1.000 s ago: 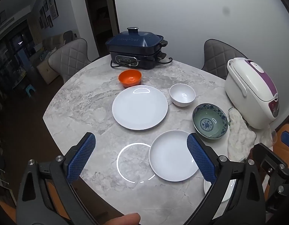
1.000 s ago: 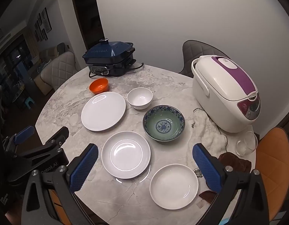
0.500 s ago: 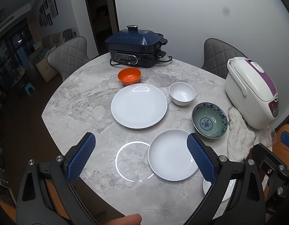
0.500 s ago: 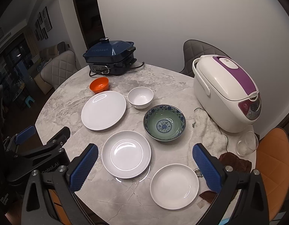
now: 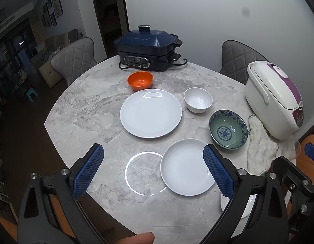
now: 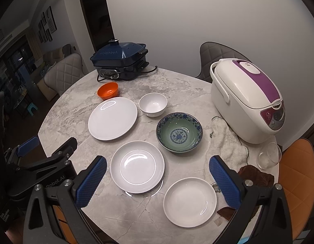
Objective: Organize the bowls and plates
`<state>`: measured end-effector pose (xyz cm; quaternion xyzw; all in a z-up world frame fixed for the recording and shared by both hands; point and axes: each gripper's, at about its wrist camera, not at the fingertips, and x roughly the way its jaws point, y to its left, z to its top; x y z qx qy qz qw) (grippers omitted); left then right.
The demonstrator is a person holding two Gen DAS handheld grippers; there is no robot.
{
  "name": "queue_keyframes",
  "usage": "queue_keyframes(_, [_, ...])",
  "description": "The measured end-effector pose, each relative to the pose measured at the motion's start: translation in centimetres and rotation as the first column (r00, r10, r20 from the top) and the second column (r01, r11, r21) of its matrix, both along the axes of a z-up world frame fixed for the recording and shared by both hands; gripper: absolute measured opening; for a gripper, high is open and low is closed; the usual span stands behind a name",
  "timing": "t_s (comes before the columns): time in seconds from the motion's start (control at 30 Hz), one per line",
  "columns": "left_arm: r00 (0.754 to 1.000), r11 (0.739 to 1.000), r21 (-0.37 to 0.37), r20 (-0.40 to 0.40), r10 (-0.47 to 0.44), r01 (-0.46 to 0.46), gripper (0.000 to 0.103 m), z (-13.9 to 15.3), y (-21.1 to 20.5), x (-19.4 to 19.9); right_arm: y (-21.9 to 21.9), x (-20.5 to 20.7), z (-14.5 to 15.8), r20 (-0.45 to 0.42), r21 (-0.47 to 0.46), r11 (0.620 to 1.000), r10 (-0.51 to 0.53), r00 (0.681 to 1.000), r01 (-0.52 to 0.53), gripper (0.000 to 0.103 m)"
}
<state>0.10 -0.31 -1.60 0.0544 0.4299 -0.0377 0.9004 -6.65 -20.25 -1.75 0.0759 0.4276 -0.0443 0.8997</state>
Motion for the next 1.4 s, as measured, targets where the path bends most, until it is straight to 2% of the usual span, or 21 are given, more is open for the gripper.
queue_keyframes(1.4, [1.0, 1.0, -0.004, -0.009, 0.0, 0.0, 0.099, -1.2, -0.2, -0.2, -0.2, 0.4, -0.7, -0.013, -0.002, 1.0, 0.001, 1.0, -0.002, 0.103])
